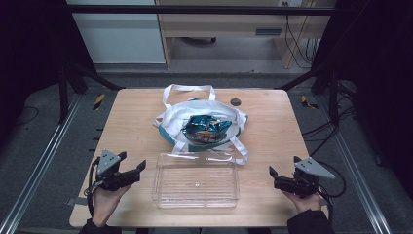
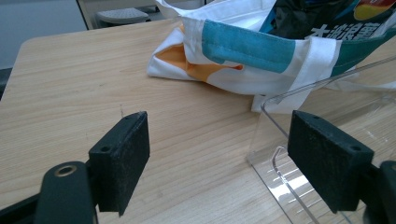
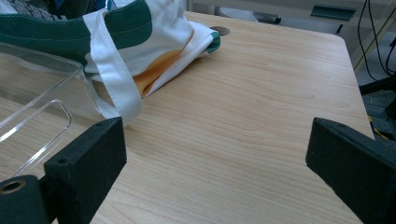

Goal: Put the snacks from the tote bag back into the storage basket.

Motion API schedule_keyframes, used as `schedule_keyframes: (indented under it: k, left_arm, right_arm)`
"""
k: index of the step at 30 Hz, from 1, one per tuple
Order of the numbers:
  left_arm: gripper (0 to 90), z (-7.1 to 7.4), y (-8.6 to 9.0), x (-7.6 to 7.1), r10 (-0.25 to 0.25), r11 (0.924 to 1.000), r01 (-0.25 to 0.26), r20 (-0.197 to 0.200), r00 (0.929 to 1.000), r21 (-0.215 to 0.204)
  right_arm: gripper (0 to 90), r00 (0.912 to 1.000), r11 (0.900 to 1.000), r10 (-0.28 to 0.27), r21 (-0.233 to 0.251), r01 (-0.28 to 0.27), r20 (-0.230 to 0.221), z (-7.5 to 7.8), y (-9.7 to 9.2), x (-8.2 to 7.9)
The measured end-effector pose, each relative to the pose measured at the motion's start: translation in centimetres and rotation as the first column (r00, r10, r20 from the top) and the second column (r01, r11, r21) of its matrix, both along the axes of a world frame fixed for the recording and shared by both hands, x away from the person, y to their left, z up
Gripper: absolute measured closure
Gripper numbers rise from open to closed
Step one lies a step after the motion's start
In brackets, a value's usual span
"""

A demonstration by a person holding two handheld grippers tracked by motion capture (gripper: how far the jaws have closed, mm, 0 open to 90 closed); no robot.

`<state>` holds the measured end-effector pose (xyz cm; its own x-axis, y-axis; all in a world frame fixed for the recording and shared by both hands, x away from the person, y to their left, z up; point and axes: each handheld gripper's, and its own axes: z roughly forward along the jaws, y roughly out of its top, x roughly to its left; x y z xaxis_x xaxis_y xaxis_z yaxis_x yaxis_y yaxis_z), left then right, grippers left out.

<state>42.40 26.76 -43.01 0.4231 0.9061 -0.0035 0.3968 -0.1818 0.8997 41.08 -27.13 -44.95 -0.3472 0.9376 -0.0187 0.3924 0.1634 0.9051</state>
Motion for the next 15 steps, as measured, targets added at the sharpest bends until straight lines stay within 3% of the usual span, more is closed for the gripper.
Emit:
schedule_keyframes:
  k: [15]
  left_arm:
    - [20.7, 0.83, -0.89, -0.25, -0.021, 0.9994, 0.022, 0.017, 0.9996, -0.026]
  right_arm:
    - [5.3, 0.9999, 0.9998, 0.011, -0.016, -0.011, 0.000, 0.11, 0.40, -0.05]
